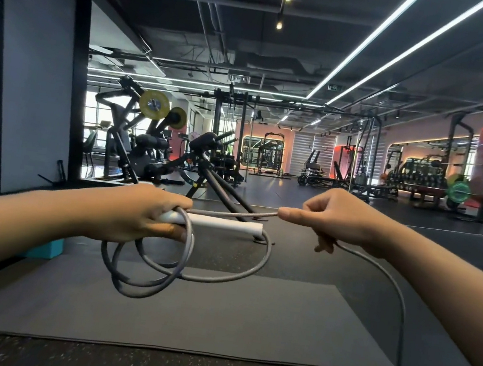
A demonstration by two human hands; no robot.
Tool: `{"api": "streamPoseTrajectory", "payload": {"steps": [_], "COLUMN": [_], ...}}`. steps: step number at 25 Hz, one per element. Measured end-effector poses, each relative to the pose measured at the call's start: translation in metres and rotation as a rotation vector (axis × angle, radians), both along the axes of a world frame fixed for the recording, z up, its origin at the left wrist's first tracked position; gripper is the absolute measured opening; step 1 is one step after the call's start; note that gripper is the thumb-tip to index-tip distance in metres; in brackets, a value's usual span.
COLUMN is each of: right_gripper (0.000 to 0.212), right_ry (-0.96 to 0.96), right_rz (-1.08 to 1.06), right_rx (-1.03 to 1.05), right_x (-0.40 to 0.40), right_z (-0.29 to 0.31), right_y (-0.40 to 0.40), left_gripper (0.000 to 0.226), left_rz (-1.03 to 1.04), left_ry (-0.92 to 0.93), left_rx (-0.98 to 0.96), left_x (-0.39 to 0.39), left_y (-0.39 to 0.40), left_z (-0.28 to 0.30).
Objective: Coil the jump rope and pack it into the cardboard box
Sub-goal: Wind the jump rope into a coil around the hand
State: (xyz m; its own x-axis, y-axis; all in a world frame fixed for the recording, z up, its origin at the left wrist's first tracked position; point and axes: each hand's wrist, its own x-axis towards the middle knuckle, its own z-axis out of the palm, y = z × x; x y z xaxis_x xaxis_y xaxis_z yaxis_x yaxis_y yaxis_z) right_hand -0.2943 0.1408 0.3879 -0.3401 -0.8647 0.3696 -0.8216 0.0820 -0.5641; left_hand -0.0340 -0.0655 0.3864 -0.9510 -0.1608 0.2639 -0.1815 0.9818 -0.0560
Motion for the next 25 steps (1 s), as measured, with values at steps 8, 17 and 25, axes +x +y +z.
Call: {"api": "streamPoseTrajectory", "payload": {"steps": [8, 17, 25], "right_gripper": [0.055, 0.004, 0.02], "right_ry": [-0.664, -1.017, -0.931], "right_rz": [0.261, 0.242, 0.101], "right_rx": [-0.226, -0.796, -0.896], "right_x": [0.04, 0.112, 0.105], "right_z": [-0.05, -0.06, -0.054], "right_y": [-0.028, -0.085, -0.085], "left_gripper": [0.032, 0.053, 0.053], "left_rz": [0.161, 0.178, 0.057], "left_ry": [0.736, 0.805, 0.786], "left_rx": [1.085, 1.678, 1.772], "left_x": [-0.05, -0.098, -0.097], "left_y": [0.047, 0.075, 0.084], "left_z": [-0.004, -0.002, -0.018]}}
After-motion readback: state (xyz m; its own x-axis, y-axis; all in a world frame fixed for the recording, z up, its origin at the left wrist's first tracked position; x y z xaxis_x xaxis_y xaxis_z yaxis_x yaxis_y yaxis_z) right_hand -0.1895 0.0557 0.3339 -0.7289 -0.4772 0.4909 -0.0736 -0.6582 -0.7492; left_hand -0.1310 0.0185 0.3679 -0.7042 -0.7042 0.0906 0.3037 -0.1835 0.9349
